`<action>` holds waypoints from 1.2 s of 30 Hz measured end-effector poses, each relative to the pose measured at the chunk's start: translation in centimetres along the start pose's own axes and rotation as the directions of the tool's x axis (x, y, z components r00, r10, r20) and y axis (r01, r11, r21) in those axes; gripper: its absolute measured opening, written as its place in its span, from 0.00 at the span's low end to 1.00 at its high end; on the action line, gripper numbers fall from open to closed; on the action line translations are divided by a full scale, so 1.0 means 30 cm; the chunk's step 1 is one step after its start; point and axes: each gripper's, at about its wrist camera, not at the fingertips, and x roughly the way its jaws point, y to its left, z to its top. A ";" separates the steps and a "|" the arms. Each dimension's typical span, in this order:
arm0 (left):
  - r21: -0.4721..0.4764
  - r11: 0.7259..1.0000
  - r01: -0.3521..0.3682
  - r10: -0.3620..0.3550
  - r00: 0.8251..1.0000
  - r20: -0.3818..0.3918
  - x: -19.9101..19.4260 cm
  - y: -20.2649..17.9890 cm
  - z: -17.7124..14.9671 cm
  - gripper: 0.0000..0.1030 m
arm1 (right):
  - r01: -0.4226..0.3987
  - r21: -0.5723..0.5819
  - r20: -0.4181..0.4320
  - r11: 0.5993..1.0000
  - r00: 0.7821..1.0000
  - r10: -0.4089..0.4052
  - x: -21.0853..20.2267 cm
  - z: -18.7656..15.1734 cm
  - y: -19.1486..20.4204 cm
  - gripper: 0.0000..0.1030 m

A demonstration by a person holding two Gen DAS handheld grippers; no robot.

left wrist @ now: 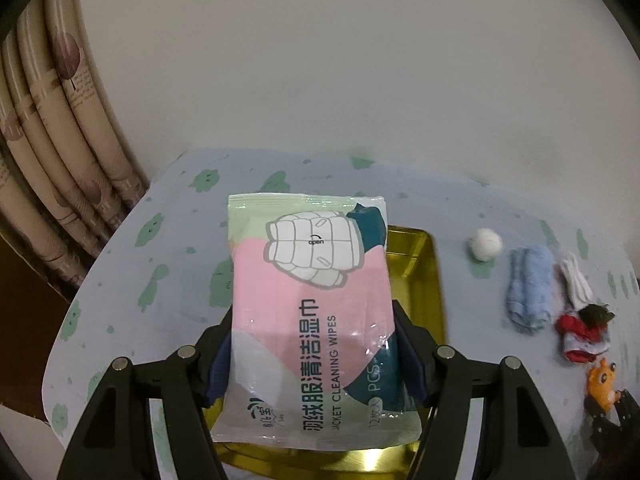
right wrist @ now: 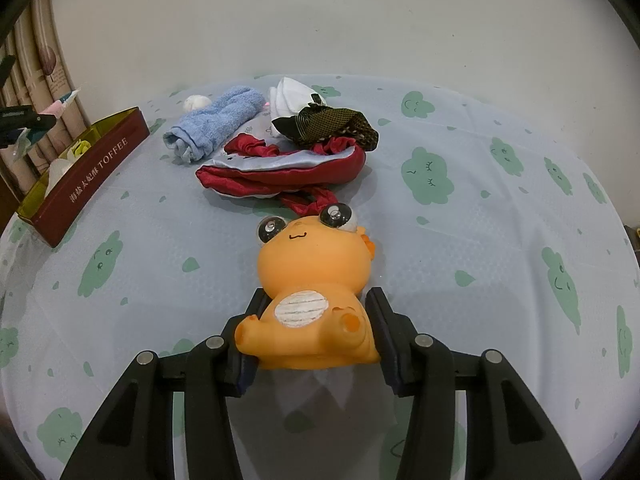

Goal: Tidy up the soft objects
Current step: 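Carry the pink wet-wipes pack with the left gripper over the tin, then lower the wipes pack into the tin and open the left gripper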

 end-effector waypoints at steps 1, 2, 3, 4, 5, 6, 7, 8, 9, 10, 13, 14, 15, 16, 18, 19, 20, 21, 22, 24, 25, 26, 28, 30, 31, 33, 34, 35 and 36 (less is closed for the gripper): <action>-0.003 1.000 -0.005 0.005 1.000 -0.008 0.016 0.011 0.008 0.67 | 0.000 0.000 0.000 1.000 1.000 0.000 0.000 0.000 0.000 0.45; 0.000 1.000 -0.005 0.005 1.000 -0.023 0.036 0.022 0.015 0.67 | 0.001 -0.001 0.000 1.000 1.000 -0.001 0.000 0.000 0.002 0.45; 0.000 1.000 0.001 -0.001 0.999 -0.036 0.055 0.032 0.021 0.67 | 0.000 -0.001 0.000 1.000 1.000 0.000 0.000 0.000 0.000 0.45; -0.002 1.000 0.004 -0.004 0.999 -0.044 0.063 0.040 0.023 0.67 | 0.001 -0.001 0.000 1.000 1.000 -0.001 0.000 0.000 0.001 0.45; -0.005 1.000 0.007 -0.008 0.998 -0.057 0.085 0.048 0.028 0.67 | 0.001 -0.001 0.000 1.000 1.000 -0.001 0.000 -0.001 0.001 0.45; -0.008 1.000 0.011 -0.012 0.998 -0.065 0.093 0.042 0.027 0.67 | 0.001 -0.001 0.000 1.000 1.000 -0.001 0.000 -0.001 0.001 0.45; -0.010 1.000 0.018 -0.019 0.997 -0.075 0.110 0.045 0.031 0.67 | 0.001 -0.002 0.000 1.000 1.000 -0.001 0.000 -0.001 0.000 0.45; -0.012 1.000 0.025 -0.026 0.996 -0.086 0.129 0.047 0.037 0.67 | 0.001 -0.002 0.000 1.000 1.000 -0.001 0.000 -0.001 0.000 0.45; -0.012 1.000 0.028 -0.029 0.995 -0.095 0.145 0.048 0.040 0.68 | 0.001 -0.002 0.000 1.000 1.000 -0.001 0.000 -0.001 0.001 0.45; -0.009 1.000 0.028 -0.029 0.994 -0.104 0.158 0.045 0.044 0.68 | 0.001 -0.002 0.000 1.000 1.000 -0.001 0.000 -0.001 0.001 0.45; 0.004 1.000 0.013 -0.012 0.992 -0.125 0.195 0.042 0.054 0.68 | 0.002 -0.002 0.000 1.000 1.000 -0.002 0.001 -0.001 0.000 0.45; 0.014 1.000 0.008 -0.006 0.991 -0.134 0.207 0.040 0.057 0.68 | 0.002 -0.003 0.000 1.000 1.000 -0.002 0.001 -0.001 0.000 0.45; 0.017 1.000 0.003 0.000 0.990 -0.139 0.215 0.041 0.062 0.68 | 0.001 -0.002 0.000 1.000 1.000 -0.001 0.001 0.000 0.000 0.45; 0.019 1.000 -0.007 0.010 0.989 -0.147 0.224 0.042 0.063 0.69 | 0.001 -0.002 0.000 1.000 1.000 -0.001 0.001 0.000 0.000 0.45; 0.026 1.000 -0.004 0.009 0.985 -0.171 0.236 0.041 0.061 0.69 | 0.002 -0.002 0.000 1.000 1.000 -0.002 0.000 0.000 0.000 0.46; 0.026 1.000 0.001 0.004 0.981 -0.193 0.247 0.043 0.059 0.69 | 0.002 -0.002 0.000 1.000 1.000 -0.002 0.000 0.000 0.001 0.46; 0.018 1.000 0.011 -0.007 0.978 -0.207 0.256 0.047 0.055 0.70 | 0.001 -0.003 -0.001 1.000 1.000 -0.001 0.000 0.000 0.001 0.46; 0.011 1.000 0.018 -0.015 0.976 -0.215 0.260 0.051 0.052 0.70 | 0.002 -0.002 0.000 1.000 1.000 -0.002 0.000 0.000 0.001 0.46; 0.005 1.000 0.021 -0.020 0.975 -0.219 0.266 0.055 0.052 0.70 | 0.002 -0.002 0.000 1.000 1.000 -0.002 0.000 0.000 0.001 0.46; 0.004 1.000 0.017 -0.015 0.977 -0.215 0.262 0.057 0.053 0.70 | 0.001 -0.004 -0.001 1.000 1.000 -0.001 0.000 0.000 0.001 0.46; 0.009 1.000 0.010 -0.008 0.977 -0.215 0.261 0.056 0.053 0.71 | 0.001 -0.004 0.000 1.000 1.000 -0.001 0.000 0.000 0.001 0.46; 0.015 1.000 0.007 -0.003 0.977 -0.215 0.260 0.054 0.054 0.71 | 0.002 -0.005 -0.001 1.000 1.000 -0.002 0.000 0.000 0.002 0.46; 0.020 1.000 0.002 0.002 0.976 -0.217 0.254 0.052 0.055 0.71 | 0.002 -0.005 -0.001 1.000 1.000 -0.002 0.000 0.000 0.002 0.46; 0.019 1.000 0.020 -0.015 0.977 -0.215 0.243 0.053 0.057 0.71 | 0.002 -0.005 -0.001 1.000 1.000 -0.002 0.001 0.000 0.001 0.47; 0.015 0.999 0.033 -0.029 0.977 -0.209 0.235 0.054 0.061 0.72 | 0.003 -0.005 -0.001 1.000 1.000 -0.003 0.001 -0.001 0.001 0.47; 0.013 0.999 0.047 -0.043 0.978 -0.204 0.221 0.055 0.069 0.74 | 0.003 -0.006 -0.001 1.000 1.000 -0.003 0.001 -0.001 0.001 0.47; 0.012 0.999 0.052 -0.049 0.979 -0.200 0.214 0.056 0.074 0.74 | 0.003 -0.006 -0.001 1.000 1.000 -0.003 0.001 0.000 0.001 0.47; 0.006 0.999 0.050 -0.048 0.980 -0.192 0.206 0.058 0.080 0.74 | 0.003 -0.006 -0.001 1.000 1.000 -0.003 0.001 -0.001 0.000 0.47; 0.000 0.999 0.041 -0.041 0.982 -0.185 0.197 0.062 0.087 0.74 | 0.003 -0.006 -0.001 1.000 1.000 -0.003 0.001 0.000 0.001 0.47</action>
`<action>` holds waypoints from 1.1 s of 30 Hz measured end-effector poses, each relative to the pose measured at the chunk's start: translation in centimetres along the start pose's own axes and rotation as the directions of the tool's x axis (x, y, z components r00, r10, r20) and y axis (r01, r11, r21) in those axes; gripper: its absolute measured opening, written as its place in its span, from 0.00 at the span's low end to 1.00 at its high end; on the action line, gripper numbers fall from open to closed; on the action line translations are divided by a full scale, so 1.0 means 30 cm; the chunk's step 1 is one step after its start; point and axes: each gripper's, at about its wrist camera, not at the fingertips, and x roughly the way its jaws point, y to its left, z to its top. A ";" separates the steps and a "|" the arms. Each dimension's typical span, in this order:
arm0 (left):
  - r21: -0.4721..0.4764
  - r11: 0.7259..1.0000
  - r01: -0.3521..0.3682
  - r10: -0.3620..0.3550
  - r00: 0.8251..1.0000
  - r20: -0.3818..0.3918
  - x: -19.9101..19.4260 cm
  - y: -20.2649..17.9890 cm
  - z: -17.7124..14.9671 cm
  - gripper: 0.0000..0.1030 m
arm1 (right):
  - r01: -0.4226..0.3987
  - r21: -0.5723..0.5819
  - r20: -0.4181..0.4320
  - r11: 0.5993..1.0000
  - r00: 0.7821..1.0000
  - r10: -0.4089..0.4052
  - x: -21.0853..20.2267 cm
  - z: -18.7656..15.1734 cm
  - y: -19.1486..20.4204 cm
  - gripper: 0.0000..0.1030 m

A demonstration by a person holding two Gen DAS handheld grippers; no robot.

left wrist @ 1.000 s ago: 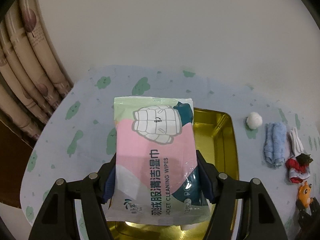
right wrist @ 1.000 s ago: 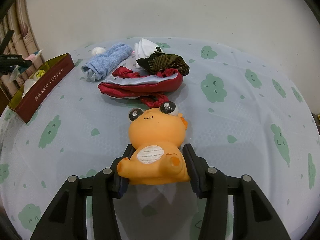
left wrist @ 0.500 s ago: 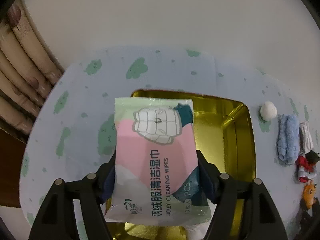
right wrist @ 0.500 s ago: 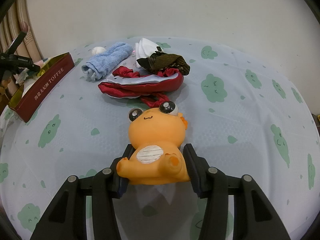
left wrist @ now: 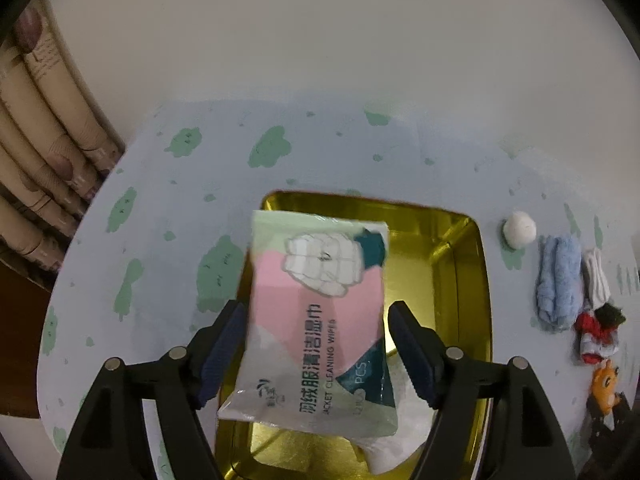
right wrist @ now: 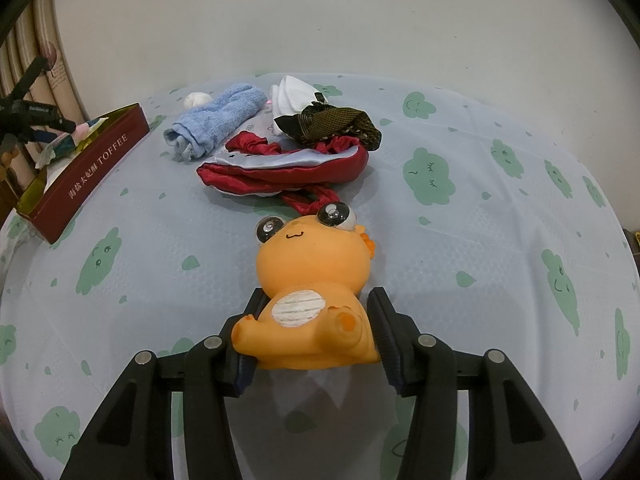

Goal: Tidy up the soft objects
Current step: 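Lower the wipes pack into the tin and open the left gripper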

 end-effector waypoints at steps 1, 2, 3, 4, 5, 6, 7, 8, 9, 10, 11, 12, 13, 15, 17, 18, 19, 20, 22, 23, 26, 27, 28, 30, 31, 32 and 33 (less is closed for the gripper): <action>-0.006 1.000 0.001 -0.001 1.000 0.011 -0.012 0.005 0.006 0.74 | -0.001 0.000 0.000 1.000 1.000 0.001 0.000 0.000 0.000 0.47; -0.012 1.000 0.005 -0.005 1.000 0.021 -0.025 0.008 0.007 0.74 | -0.002 0.000 0.000 1.000 1.000 0.002 0.000 0.000 0.000 0.48; -0.019 1.000 0.006 -0.005 1.000 0.027 -0.032 0.013 0.009 0.74 | 0.000 -0.001 0.000 1.000 1.000 0.000 0.001 0.000 0.000 0.48; -0.023 1.000 0.006 -0.005 1.000 0.031 -0.043 0.015 0.007 0.74 | 0.000 0.000 0.000 1.000 1.000 0.000 0.001 0.000 0.000 0.48; -0.024 1.000 0.008 -0.007 0.999 0.037 -0.055 0.016 0.003 0.74 | -0.001 0.000 0.000 1.000 1.000 0.001 0.001 0.000 -0.001 0.48; -0.023 1.000 0.006 -0.005 0.999 0.044 -0.069 0.015 -0.004 0.74 | 0.000 0.000 0.000 1.000 1.000 0.000 0.001 0.000 0.000 0.48; -0.021 1.000 -0.005 0.006 0.998 0.055 -0.085 0.015 -0.016 0.74 | 0.000 0.000 0.000 1.000 1.000 0.000 0.001 0.001 0.001 0.48; -0.017 1.000 -0.012 0.013 0.998 0.063 -0.096 0.013 -0.025 0.74 | 0.000 0.000 0.000 1.000 1.000 0.000 0.001 0.000 0.000 0.48; -0.012 1.000 -0.021 0.022 0.997 0.073 -0.110 0.011 -0.042 0.74 | 0.000 0.000 0.000 1.000 1.000 0.000 0.001 0.001 0.001 0.48; -0.007 0.999 -0.033 0.034 0.996 0.080 -0.120 0.010 -0.058 0.74 | 0.000 0.000 0.000 1.000 1.000 0.000 0.001 0.000 0.001 0.48; 0.001 0.998 -0.060 0.060 0.994 0.092 -0.134 0.005 -0.085 0.74 | 0.000 0.000 0.000 1.000 1.000 0.000 0.001 0.000 0.000 0.48; 0.006 0.997 -0.077 0.076 0.991 0.106 -0.145 0.004 -0.105 0.74 | 0.000 0.000 0.000 1.000 1.000 0.000 0.001 0.001 0.002 0.48; 0.013 0.995 -0.103 0.100 0.987 0.128 -0.159 -0.001 -0.137 0.74 | 0.000 0.000 0.000 1.000 1.000 0.000 0.001 0.001 0.002 0.48; 0.033 0.989 -0.141 0.134 0.979 0.153 -0.178 -0.008 -0.190 0.74 | 0.000 0.000 -0.001 1.000 1.000 0.000 0.002 0.001 0.001 0.48; 0.049 0.986 -0.159 0.148 0.972 0.181 -0.195 -0.011 -0.249 0.74 | -0.001 0.002 -0.002 1.000 1.000 0.001 0.002 0.000 -0.002 0.48; 0.055 0.985 -0.164 0.151 0.970 0.189 -0.201 -0.013 -0.271 0.74 | 0.001 0.002 -0.002 1.000 1.000 -0.001 0.004 0.001 0.002 0.48; 0.059 0.984 -0.168 0.154 0.968 0.197 -0.208 -0.011 -0.295 0.74 | 0.003 0.001 -0.004 1.000 1.000 -0.003 0.004 0.000 0.004 0.48; 0.060 0.983 -0.174 0.158 0.965 0.208 -0.218 -0.006 -0.317 0.74 | 0.007 0.002 -0.008 1.000 1.000 -0.007 0.005 0.001 0.004 0.47; 0.052 0.981 -0.184 0.168 0.959 0.230 -0.234 0.006 -0.349 0.74 | 0.009 0.011 -0.010 1.000 1.000 -0.009 0.005 0.005 0.008 0.43; 0.045 0.981 -0.189 0.174 0.956 0.236 -0.240 0.015 -0.360 0.74 | 0.009 0.014 -0.012 1.000 1.000 -0.008 0.003 0.007 0.009 0.42; 0.006 0.985 -0.171 0.163 0.952 0.260 -0.265 0.044 -0.394 0.74 | 0.025 0.016 -0.017 1.000 1.000 -0.025 0.004 0.011 0.020 0.41; -0.007 0.986 -0.168 0.164 0.951 0.264 -0.268 0.052 -0.401 0.74 | 0.037 0.009 -0.020 0.999 0.999 -0.037 0.003 0.014 0.027 0.41; -0.014 0.986 -0.167 0.164 0.949 0.268 -0.270 0.061 -0.404 0.74 | 0.042 0.010 -0.024 0.999 0.999 -0.042 0.002 0.017 0.030 0.41; -0.026 0.985 -0.170 0.171 0.947 0.273 -0.272 0.078 -0.413 0.74 | 0.057 0.012 -0.029 0.998 0.998 -0.056 -0.001 0.023 0.037 0.40; -0.027 0.985 -0.173 0.174 0.945 0.277 -0.273 0.080 -0.415 0.74 | 0.062 0.013 -0.030 0.998 0.998 -0.062 -0.004 0.025 0.040 0.40; -0.029 0.984 -0.175 0.176 0.944 0.279 -0.273 0.084 -0.418 0.74 | 0.068 0.013 -0.030 0.998 0.997 -0.067 -0.008 0.027 0.044 0.40; -0.032 0.984 -0.174 0.176 0.943 0.282 -0.273 0.091 -0.422 0.74 | 0.086 0.010 -0.029 0.996 0.996 -0.085 -0.014 0.030 0.052 0.40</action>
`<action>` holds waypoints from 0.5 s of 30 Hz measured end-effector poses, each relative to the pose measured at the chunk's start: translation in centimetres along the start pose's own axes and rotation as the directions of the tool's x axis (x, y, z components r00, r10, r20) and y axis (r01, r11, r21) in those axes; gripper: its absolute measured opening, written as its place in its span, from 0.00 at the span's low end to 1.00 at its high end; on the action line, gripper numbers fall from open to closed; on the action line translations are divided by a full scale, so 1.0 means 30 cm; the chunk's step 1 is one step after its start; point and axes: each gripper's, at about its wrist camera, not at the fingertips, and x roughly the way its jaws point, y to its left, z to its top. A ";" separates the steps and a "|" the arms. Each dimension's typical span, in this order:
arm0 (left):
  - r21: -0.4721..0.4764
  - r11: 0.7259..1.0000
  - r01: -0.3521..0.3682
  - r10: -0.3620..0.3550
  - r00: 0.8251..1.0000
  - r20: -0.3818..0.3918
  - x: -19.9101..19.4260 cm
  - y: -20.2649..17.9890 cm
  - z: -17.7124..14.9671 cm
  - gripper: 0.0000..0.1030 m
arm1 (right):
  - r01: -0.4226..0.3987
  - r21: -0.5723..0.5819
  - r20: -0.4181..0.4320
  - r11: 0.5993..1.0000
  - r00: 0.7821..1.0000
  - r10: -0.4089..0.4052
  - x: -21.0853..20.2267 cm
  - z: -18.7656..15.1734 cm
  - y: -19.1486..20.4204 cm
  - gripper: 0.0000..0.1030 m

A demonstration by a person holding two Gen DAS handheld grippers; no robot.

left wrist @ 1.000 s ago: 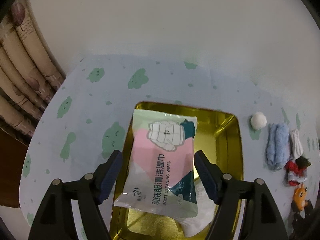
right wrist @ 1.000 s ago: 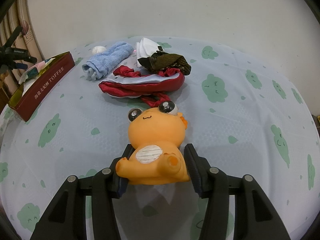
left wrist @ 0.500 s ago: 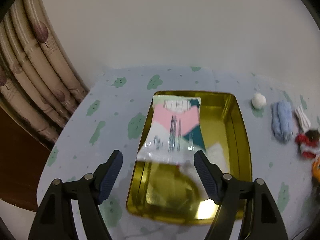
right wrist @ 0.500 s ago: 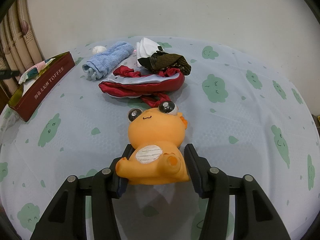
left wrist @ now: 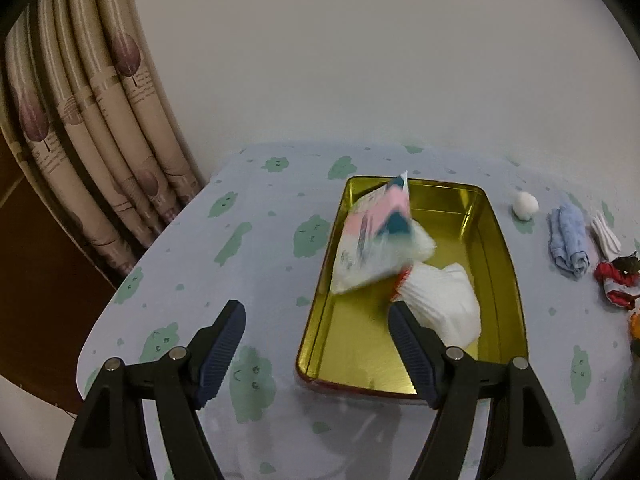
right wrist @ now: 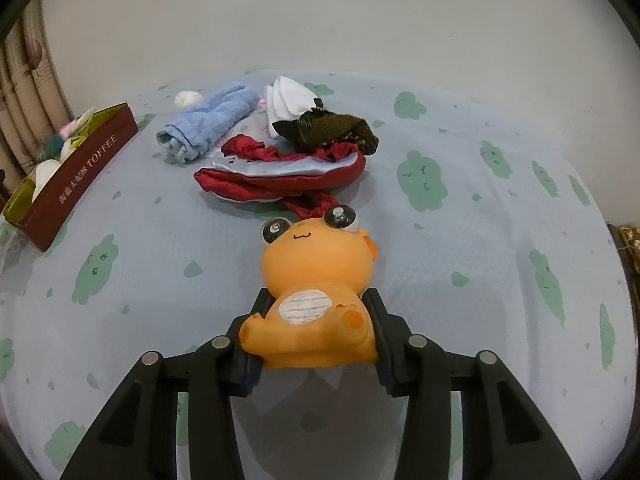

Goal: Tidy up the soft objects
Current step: 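Lower the wipes pack into the tin and open the left gripper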

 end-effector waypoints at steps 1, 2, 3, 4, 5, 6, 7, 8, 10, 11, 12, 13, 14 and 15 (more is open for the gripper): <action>-0.002 1.000 0.002 -0.002 1.000 0.003 0.000 0.005 -0.004 0.74 | 0.004 -0.001 -0.002 1.000 1.000 -0.004 -0.004 0.003 0.003 0.40; -0.008 1.000 0.001 -0.001 1.000 0.001 0.002 0.011 -0.010 0.74 | -0.001 0.003 -0.001 1.000 1.000 0.001 -0.011 0.005 0.005 0.40; -0.012 1.000 0.001 -0.001 1.000 0.000 0.003 0.013 -0.014 0.74 | 0.003 0.007 0.003 1.000 1.000 -0.003 -0.018 0.009 0.009 0.40; -0.018 1.000 0.006 -0.006 1.000 0.000 0.004 0.020 -0.020 0.74 | 0.006 0.005 0.004 1.000 1.000 -0.006 -0.023 0.012 0.014 0.40; -0.024 1.000 0.009 -0.009 1.000 -0.001 0.006 0.027 -0.028 0.74 | 0.004 0.003 0.004 1.000 1.000 -0.004 -0.028 0.015 0.020 0.40; -0.030 1.000 0.005 -0.005 1.000 0.000 0.007 0.034 -0.033 0.74 | 0.004 0.002 0.007 1.000 1.000 -0.004 -0.031 0.021 0.027 0.40; -0.033 0.999 0.001 -0.001 1.000 0.006 0.005 0.040 -0.036 0.74 | 0.005 0.000 0.009 1.000 1.000 -0.005 -0.036 0.025 0.034 0.40; -0.034 0.999 -0.001 0.002 1.000 0.014 0.001 0.046 -0.042 0.74 | 0.002 -0.004 0.009 1.000 1.000 -0.002 -0.038 0.030 0.044 0.40; -0.044 0.999 0.000 0.000 1.000 0.017 -0.001 0.059 -0.049 0.74 | 0.000 -0.016 0.015 1.000 1.000 0.001 -0.050 0.039 0.070 0.40; -0.052 0.999 0.002 -0.001 1.000 0.019 -0.002 0.065 -0.051 0.74 | -0.005 -0.024 0.016 1.000 1.000 0.005 -0.055 0.044 0.084 0.40; -0.063 0.998 0.010 -0.009 1.000 0.019 -0.001 0.074 -0.056 0.74 | -0.008 -0.029 0.019 1.000 1.000 0.009 -0.060 0.047 0.097 0.40; -0.071 0.997 0.016 -0.015 1.000 0.013 0.002 0.081 -0.060 0.74 | -0.013 -0.033 0.022 0.999 1.000 0.014 -0.066 0.052 0.109 0.40; -0.086 0.996 0.017 -0.016 1.000 0.008 0.004 0.091 -0.067 0.74 | -0.019 -0.039 0.025 0.999 0.999 0.020 -0.072 0.057 0.126 0.40; -0.094 0.995 0.014 -0.014 1.000 0.009 0.004 0.099 -0.072 0.74 | -0.026 -0.045 0.028 0.999 0.999 0.027 -0.077 0.062 0.143 0.40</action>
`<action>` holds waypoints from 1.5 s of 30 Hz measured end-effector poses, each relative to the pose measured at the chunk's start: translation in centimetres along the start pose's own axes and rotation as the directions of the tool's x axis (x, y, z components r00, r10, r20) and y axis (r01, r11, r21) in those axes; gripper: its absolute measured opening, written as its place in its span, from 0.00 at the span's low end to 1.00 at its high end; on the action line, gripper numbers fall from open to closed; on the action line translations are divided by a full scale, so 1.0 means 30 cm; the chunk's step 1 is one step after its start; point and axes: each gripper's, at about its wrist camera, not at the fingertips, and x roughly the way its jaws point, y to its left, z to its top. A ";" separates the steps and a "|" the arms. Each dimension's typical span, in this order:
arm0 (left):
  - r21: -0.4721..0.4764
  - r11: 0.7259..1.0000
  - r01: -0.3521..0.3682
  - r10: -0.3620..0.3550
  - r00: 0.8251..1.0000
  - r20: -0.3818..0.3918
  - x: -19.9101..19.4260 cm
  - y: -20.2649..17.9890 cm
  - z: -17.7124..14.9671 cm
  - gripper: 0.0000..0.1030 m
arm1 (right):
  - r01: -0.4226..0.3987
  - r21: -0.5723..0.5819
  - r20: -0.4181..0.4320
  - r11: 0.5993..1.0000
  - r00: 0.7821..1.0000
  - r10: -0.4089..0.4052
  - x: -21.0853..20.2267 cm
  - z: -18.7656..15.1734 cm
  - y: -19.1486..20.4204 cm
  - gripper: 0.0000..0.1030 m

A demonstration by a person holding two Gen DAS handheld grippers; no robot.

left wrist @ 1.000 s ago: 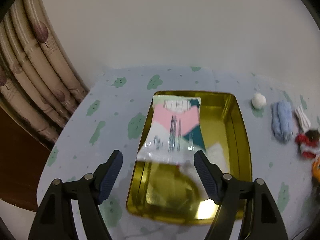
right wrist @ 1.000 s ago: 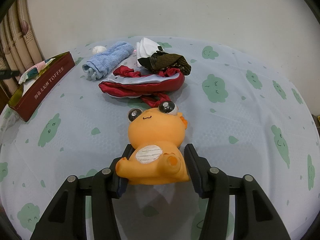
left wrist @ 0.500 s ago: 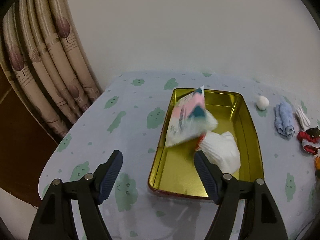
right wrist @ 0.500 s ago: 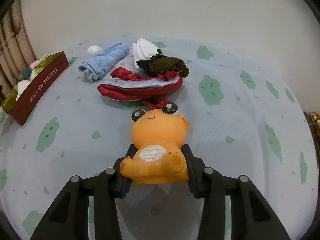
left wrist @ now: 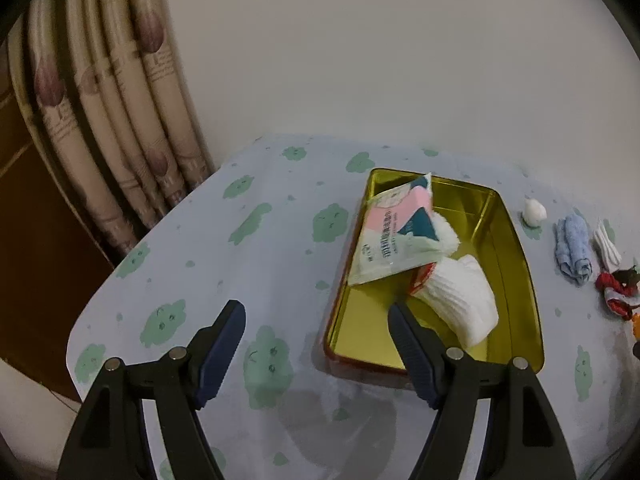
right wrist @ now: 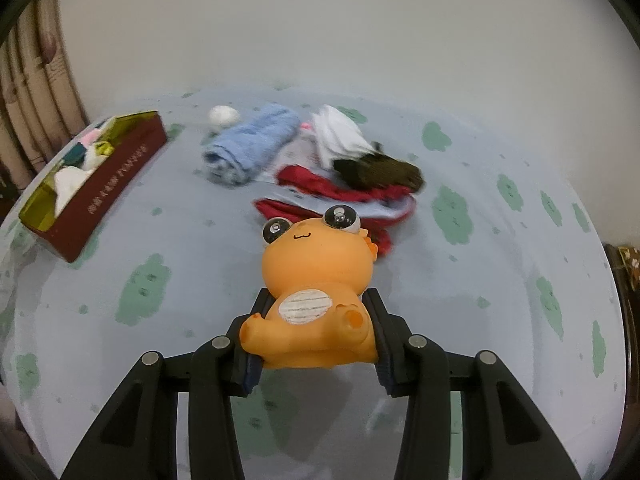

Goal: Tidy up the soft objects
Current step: 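Lower the wipes pack into the tin and open the left gripper, then carry the orange plush toy with the right gripper over the tin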

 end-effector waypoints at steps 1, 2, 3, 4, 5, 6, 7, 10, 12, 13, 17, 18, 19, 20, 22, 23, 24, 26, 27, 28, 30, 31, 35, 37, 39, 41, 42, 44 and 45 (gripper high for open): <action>-0.005 1.000 -0.002 0.002 1.000 0.001 -0.001 0.004 -0.003 0.74 | -0.005 -0.005 0.003 1.000 1.000 0.005 -0.002 0.006 0.016 0.40; -0.011 1.000 -0.006 0.006 1.000 0.005 -0.003 0.012 -0.005 0.74 | -0.016 -0.012 0.006 1.000 1.000 0.016 -0.003 0.015 0.037 0.40; -0.015 1.000 -0.009 0.009 1.000 0.009 -0.004 0.015 -0.004 0.74 | -0.026 -0.018 0.003 0.999 1.000 0.026 -0.001 0.025 0.058 0.40; -0.020 1.000 -0.013 0.013 1.000 0.016 -0.006 0.020 -0.002 0.74 | -0.033 -0.023 0.003 0.999 0.999 0.033 0.001 0.032 0.073 0.40; -0.026 1.000 -0.017 0.017 1.000 0.023 -0.008 0.026 -0.001 0.74 | -0.036 -0.030 0.006 0.999 0.999 0.036 0.002 0.044 0.098 0.40; -0.033 0.999 -0.014 0.015 1.000 0.023 -0.007 0.033 0.001 0.74 | -0.039 -0.038 0.006 0.999 0.999 0.039 0.004 0.053 0.110 0.40; -0.042 0.999 -0.008 0.008 1.000 0.020 -0.005 0.038 0.001 0.74 | -0.049 -0.049 0.005 0.998 0.999 0.049 0.006 0.066 0.131 0.40; -0.068 0.998 0.007 -0.007 1.000 0.002 0.009 0.055 0.001 0.74 | -0.074 -0.076 0.010 0.994 0.997 0.075 0.009 0.096 0.189 0.40; -0.084 0.996 -0.002 0.002 1.000 0.002 0.013 0.067 0.002 0.74 | -0.087 -0.098 0.010 0.991 0.996 0.088 0.011 0.110 0.229 0.40; -0.089 0.996 -0.002 0.002 1.000 0.001 0.015 0.072 0.002 0.74 | -0.094 -0.111 0.010 0.989 0.995 0.096 0.014 0.118 0.253 0.40; -0.113 0.994 -0.003 0.002 1.000 -0.012 0.024 0.089 0.002 0.74 | -0.129 -0.153 0.012 0.980 0.991 0.132 0.021 0.145 0.342 0.40; -0.113 0.994 -0.007 0.006 1.000 -0.011 0.025 0.090 0.001 0.74 | -0.140 -0.163 0.011 0.977 0.990 0.144 0.023 0.152 0.367 0.40; -0.112 0.994 -0.011 0.010 1.000 -0.011 0.025 0.090 0.002 0.74 | -0.152 -0.175 0.011 0.973 0.988 0.156 0.025 0.160 0.396 0.40; -0.112 0.994 -0.017 0.015 1.000 -0.010 0.025 0.090 0.002 0.74 | -0.160 -0.187 0.013 0.969 0.986 0.165 0.028 0.169 0.421 0.40; -0.112 0.993 -0.021 0.020 1.000 -0.011 0.027 0.093 0.001 0.74 | -0.174 -0.209 0.017 0.962 0.983 0.181 0.029 0.189 0.468 0.40; -0.114 0.993 -0.024 0.022 1.000 -0.014 0.029 0.095 0.001 0.74 | -0.178 -0.215 0.021 0.960 0.982 0.187 0.029 0.199 0.488 0.40; -0.118 0.993 -0.028 0.027 1.000 -0.016 0.031 0.097 0.000 0.74 | -0.185 -0.223 0.025 0.957 0.980 0.196 0.029 0.212 0.509 0.40; -0.124 0.992 -0.035 0.033 0.999 -0.021 0.035 0.104 0.000 0.74 | -0.205 -0.235 0.033 0.950 0.975 0.219 0.031 0.246 0.557 0.40; -0.128 0.991 -0.042 0.040 0.999 -0.021 0.037 0.107 0.000 0.74 | -0.215 -0.237 0.038 0.947 0.972 0.230 0.032 0.261 0.578 0.40; -0.130 0.990 -0.049 0.046 0.999 -0.022 0.038 0.110 0.000 0.74 | -0.224 -0.234 0.042 0.946 0.970 0.240 0.030 0.270 0.593 0.40; -0.135 0.990 -0.043 0.040 0.999 -0.021 0.041 0.114 0.002 0.74 | -0.247 -0.219 0.045 0.944 0.964 0.262 0.035 0.289 0.628 0.41; -0.136 0.990 -0.043 0.040 0.999 -0.023 0.043 0.115 0.003 0.74 | -0.260 -0.215 0.039 0.941 0.961 0.275 0.042 0.297 0.648 0.41; -0.131 0.990 -0.058 0.057 0.998 -0.010 0.037 0.115 0.003 0.74 | -0.272 -0.242 0.028 0.931 0.957 0.287 0.062 0.320 0.726 0.41; -0.135 0.989 -0.056 0.055 0.998 -0.013 0.040 0.117 0.004 0.74 | -0.273 -0.256 0.026 0.927 0.957 0.289 0.068 0.330 0.754 0.41; -0.141 0.989 -0.053 0.050 0.999 -0.022 0.046 0.121 0.003 0.74 | -0.273 -0.267 0.025 0.924 0.957 0.290 0.074 0.341 0.776 0.41; -0.145 0.988 -0.059 0.056 0.998 -0.028 0.050 0.126 0.003 0.74 | -0.272 -0.272 0.020 0.923 0.958 0.288 0.086 0.358 0.797 0.41; -0.149 0.987 -0.061 0.058 0.998 -0.030 0.052 0.129 0.003 0.74 | -0.269 -0.275 0.020 0.923 0.958 0.285 0.094 0.367 0.806 0.41; -0.160 0.985 -0.063 0.058 0.998 -0.034 0.054 0.137 0.003 0.74 | -0.264 -0.283 0.016 0.922 0.960 0.280 0.105 0.383 0.821 0.41; -0.164 0.984 -0.063 0.058 0.998 -0.034 0.055 0.139 0.003 0.74 | -0.259 -0.289 0.014 0.921 0.961 0.275 0.114 0.393 0.830 0.41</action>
